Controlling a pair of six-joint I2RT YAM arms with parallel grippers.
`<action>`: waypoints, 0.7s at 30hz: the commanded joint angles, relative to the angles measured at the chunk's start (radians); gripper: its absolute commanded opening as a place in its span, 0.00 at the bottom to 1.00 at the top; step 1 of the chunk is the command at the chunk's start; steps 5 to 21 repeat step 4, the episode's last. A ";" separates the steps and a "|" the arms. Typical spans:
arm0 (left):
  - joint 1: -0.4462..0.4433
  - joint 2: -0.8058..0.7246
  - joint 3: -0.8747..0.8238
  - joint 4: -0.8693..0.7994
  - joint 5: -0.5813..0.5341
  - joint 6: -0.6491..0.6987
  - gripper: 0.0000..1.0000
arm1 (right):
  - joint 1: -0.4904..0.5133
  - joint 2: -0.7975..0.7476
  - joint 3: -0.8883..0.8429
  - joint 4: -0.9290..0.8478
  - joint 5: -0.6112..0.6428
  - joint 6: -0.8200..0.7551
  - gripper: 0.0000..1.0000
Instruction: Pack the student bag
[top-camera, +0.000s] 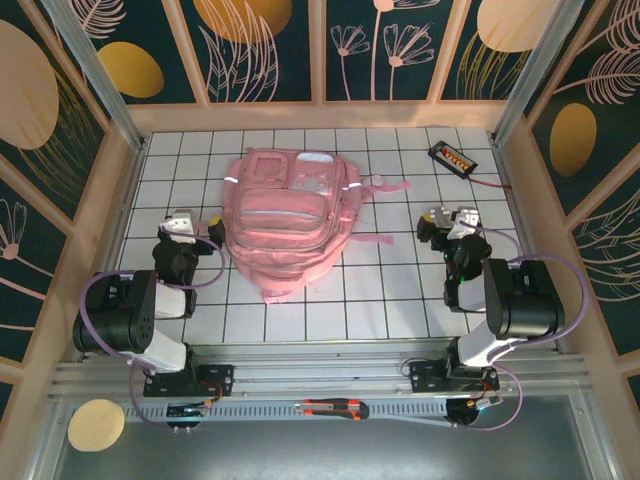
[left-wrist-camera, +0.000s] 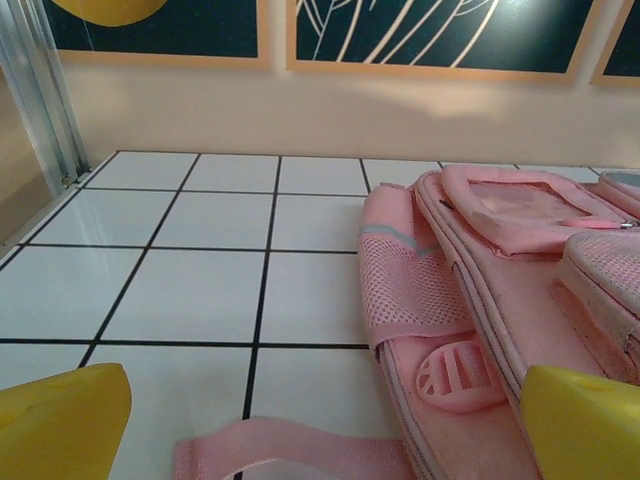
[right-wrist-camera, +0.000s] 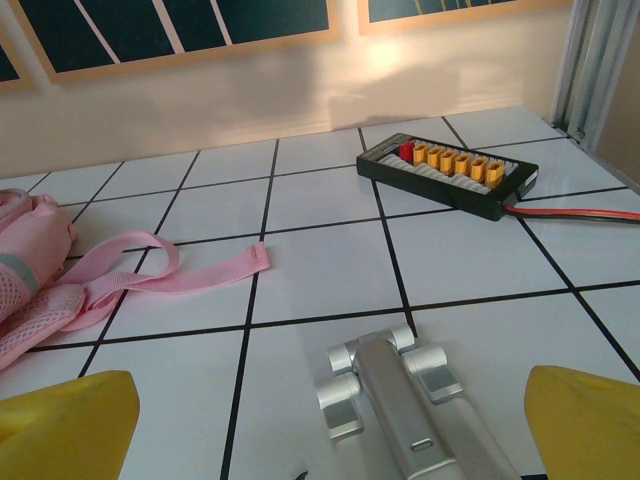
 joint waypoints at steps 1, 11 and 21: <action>0.001 0.003 0.011 0.037 0.032 0.021 0.99 | -0.003 0.010 0.000 0.059 0.023 0.006 0.99; 0.001 -0.004 -0.001 0.051 0.014 0.013 0.99 | -0.002 0.010 0.000 0.058 0.022 0.006 0.99; 0.001 -0.004 -0.001 0.051 0.014 0.013 0.99 | -0.002 0.010 0.000 0.058 0.022 0.006 0.99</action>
